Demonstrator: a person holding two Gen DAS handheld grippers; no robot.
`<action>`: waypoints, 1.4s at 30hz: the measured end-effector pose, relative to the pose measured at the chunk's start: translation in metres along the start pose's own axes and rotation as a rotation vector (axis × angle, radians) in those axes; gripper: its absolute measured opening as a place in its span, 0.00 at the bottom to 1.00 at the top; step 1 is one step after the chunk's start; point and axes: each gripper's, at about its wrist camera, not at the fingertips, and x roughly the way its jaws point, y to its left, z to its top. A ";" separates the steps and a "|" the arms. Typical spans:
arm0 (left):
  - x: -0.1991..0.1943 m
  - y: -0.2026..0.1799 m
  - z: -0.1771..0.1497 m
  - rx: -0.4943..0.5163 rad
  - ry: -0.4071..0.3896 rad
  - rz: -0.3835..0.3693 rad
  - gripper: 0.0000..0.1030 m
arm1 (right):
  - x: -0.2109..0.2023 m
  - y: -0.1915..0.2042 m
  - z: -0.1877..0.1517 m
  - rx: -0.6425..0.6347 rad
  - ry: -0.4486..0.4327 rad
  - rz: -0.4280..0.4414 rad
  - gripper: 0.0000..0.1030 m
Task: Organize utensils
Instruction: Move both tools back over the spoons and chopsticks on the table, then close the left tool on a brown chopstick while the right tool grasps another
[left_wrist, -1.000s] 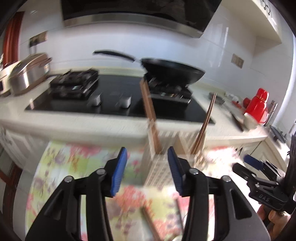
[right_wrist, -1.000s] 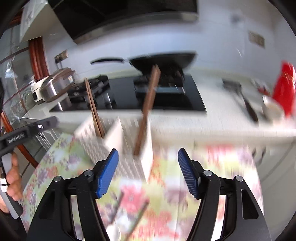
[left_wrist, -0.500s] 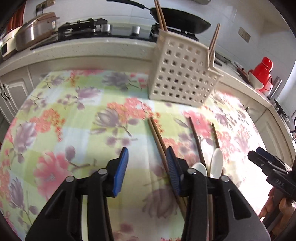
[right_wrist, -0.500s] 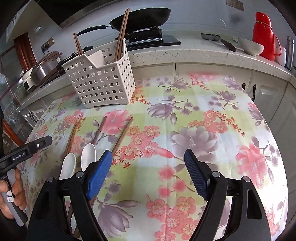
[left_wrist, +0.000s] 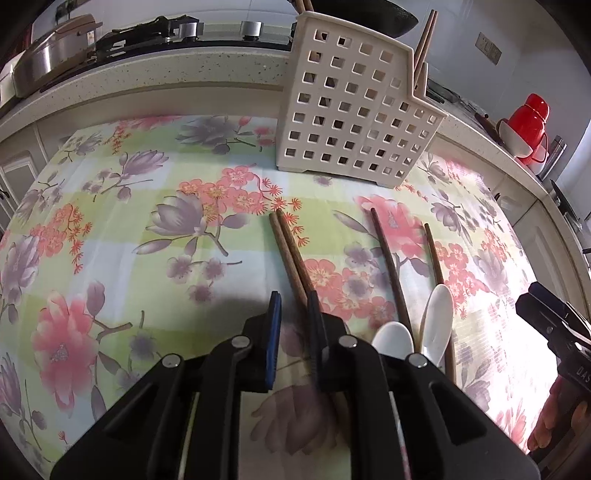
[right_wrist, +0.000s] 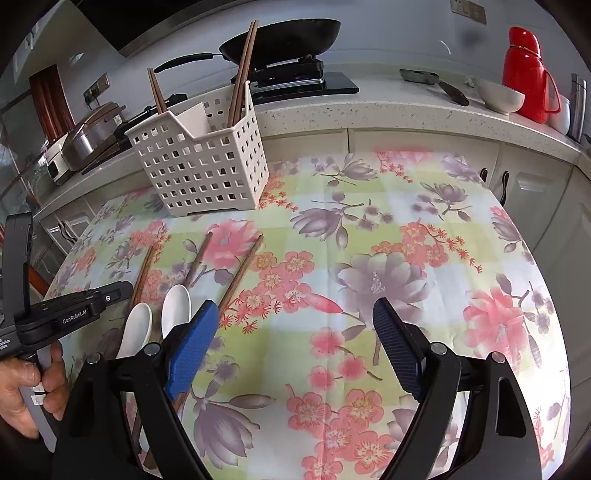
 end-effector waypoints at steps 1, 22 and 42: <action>0.001 0.000 0.000 0.003 -0.004 0.003 0.14 | 0.000 0.000 0.000 -0.001 -0.001 0.000 0.78; 0.014 -0.021 0.008 0.088 -0.008 0.156 0.09 | 0.005 0.006 -0.002 -0.012 0.012 -0.009 0.79; 0.002 0.024 0.007 -0.004 -0.003 0.058 0.09 | 0.059 0.051 0.011 -0.051 0.112 -0.067 0.61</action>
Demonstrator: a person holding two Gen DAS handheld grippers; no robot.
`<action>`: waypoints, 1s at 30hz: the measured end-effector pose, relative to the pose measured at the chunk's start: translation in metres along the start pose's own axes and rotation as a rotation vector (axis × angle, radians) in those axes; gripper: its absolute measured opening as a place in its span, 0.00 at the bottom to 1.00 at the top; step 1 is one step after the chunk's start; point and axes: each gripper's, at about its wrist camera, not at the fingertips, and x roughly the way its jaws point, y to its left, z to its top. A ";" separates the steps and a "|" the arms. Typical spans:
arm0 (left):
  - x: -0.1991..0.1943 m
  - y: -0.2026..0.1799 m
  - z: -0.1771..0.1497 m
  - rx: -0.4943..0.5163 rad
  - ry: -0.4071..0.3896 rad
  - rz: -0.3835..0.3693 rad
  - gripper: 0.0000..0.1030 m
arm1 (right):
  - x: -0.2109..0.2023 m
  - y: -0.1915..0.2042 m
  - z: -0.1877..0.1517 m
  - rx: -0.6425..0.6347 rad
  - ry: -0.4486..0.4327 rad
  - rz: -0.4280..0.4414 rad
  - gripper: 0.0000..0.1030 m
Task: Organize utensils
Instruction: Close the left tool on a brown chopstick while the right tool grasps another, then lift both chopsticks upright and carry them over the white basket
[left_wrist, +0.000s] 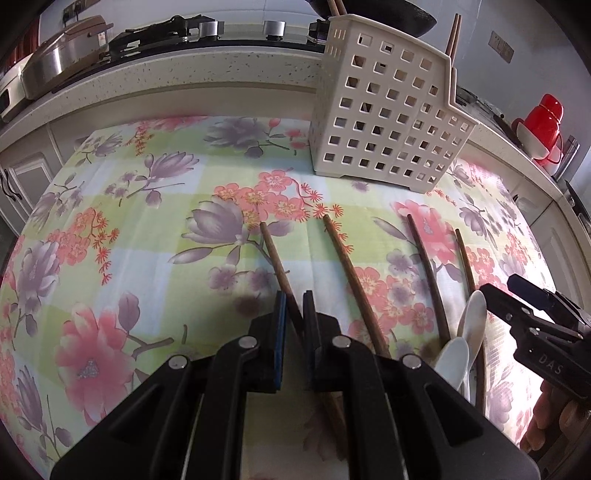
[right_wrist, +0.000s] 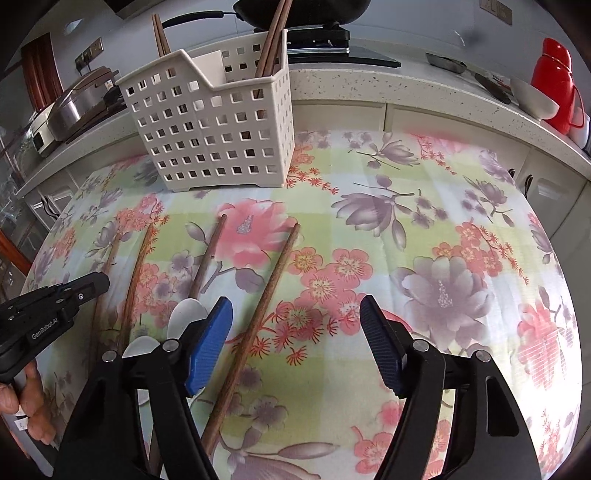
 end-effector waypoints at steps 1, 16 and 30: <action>0.000 0.000 0.000 0.000 0.000 -0.003 0.09 | 0.003 0.001 0.001 0.001 0.006 -0.003 0.58; -0.007 0.011 -0.001 -0.020 -0.014 -0.028 0.09 | 0.018 0.022 0.007 -0.069 0.014 -0.038 0.09; -0.019 0.008 -0.001 -0.005 -0.048 -0.047 0.09 | -0.007 -0.008 0.007 0.002 -0.035 0.003 0.07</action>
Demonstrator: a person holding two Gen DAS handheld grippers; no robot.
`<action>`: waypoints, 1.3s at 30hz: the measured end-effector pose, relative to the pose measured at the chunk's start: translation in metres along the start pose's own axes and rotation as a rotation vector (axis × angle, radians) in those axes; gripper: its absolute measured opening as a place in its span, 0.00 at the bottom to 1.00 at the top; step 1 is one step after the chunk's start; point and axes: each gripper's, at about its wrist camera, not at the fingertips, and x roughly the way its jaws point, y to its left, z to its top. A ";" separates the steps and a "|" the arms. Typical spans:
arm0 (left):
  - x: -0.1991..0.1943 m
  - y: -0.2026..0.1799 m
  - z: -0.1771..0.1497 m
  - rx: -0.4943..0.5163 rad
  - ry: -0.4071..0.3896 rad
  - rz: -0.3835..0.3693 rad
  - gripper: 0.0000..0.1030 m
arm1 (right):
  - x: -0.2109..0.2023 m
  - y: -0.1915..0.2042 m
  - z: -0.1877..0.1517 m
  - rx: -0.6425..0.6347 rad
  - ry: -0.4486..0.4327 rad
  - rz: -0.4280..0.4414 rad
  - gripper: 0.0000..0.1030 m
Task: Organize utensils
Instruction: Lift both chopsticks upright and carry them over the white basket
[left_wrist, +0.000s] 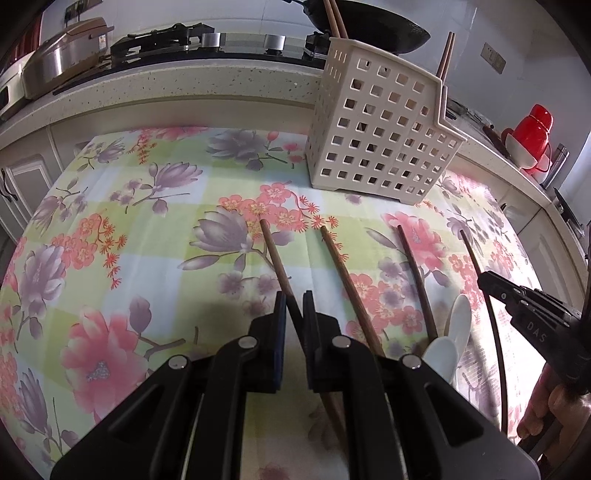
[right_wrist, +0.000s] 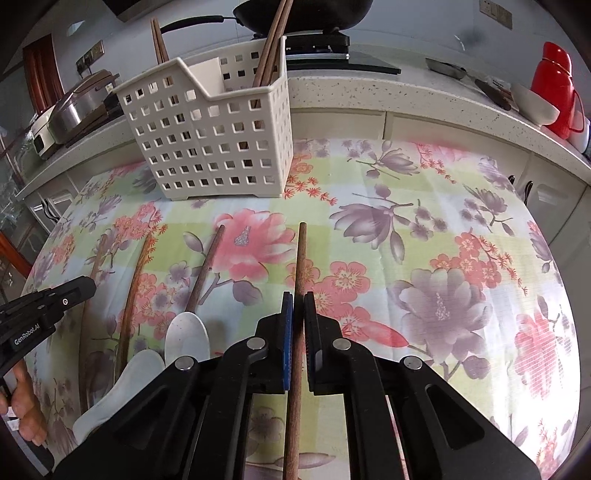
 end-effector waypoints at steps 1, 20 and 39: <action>-0.003 -0.001 0.001 0.002 -0.008 -0.003 0.09 | -0.006 -0.002 0.001 0.004 -0.011 0.002 0.07; -0.086 -0.015 0.019 0.067 -0.211 -0.011 0.07 | -0.117 -0.011 0.012 0.004 -0.236 0.053 0.07; -0.157 -0.033 0.021 0.109 -0.341 -0.021 0.06 | -0.180 -0.010 0.007 -0.026 -0.356 0.051 0.07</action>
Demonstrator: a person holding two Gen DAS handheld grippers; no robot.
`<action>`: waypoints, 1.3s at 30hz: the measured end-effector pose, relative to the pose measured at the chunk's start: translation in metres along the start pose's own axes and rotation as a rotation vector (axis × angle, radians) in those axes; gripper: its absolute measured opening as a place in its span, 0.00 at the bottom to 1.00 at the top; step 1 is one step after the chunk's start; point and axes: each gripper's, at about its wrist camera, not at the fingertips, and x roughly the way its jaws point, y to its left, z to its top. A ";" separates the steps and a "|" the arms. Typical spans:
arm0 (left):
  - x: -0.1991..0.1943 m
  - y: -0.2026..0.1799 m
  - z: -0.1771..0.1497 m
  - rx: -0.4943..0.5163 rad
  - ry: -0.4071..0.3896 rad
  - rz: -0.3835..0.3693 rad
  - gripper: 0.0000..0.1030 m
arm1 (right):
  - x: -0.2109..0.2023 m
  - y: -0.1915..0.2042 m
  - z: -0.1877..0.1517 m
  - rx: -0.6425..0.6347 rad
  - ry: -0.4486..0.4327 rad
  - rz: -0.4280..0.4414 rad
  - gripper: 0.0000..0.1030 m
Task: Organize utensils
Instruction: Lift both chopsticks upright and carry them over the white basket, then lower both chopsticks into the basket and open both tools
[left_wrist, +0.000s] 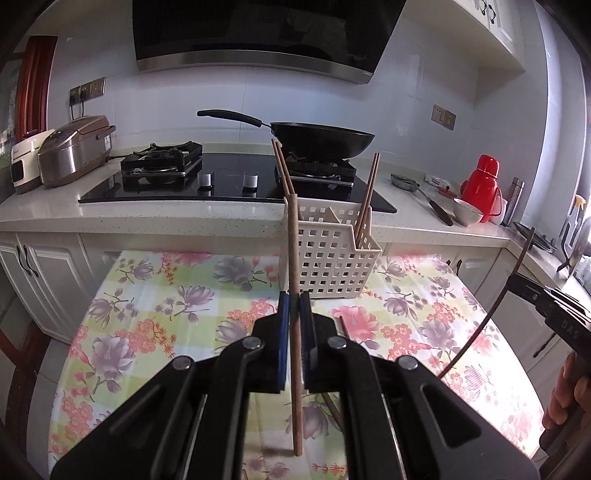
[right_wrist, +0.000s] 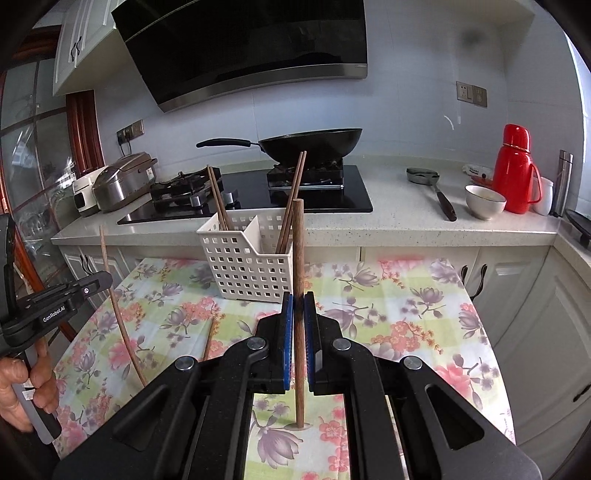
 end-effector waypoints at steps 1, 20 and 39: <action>-0.001 0.000 0.001 0.001 -0.003 -0.001 0.06 | -0.002 0.000 0.001 -0.002 -0.004 0.000 0.07; -0.007 -0.003 0.009 0.004 -0.019 -0.024 0.05 | -0.003 -0.001 0.002 -0.002 -0.002 -0.002 0.07; -0.001 -0.013 0.071 0.054 -0.032 -0.055 0.05 | 0.004 0.003 0.053 -0.047 -0.011 0.020 0.07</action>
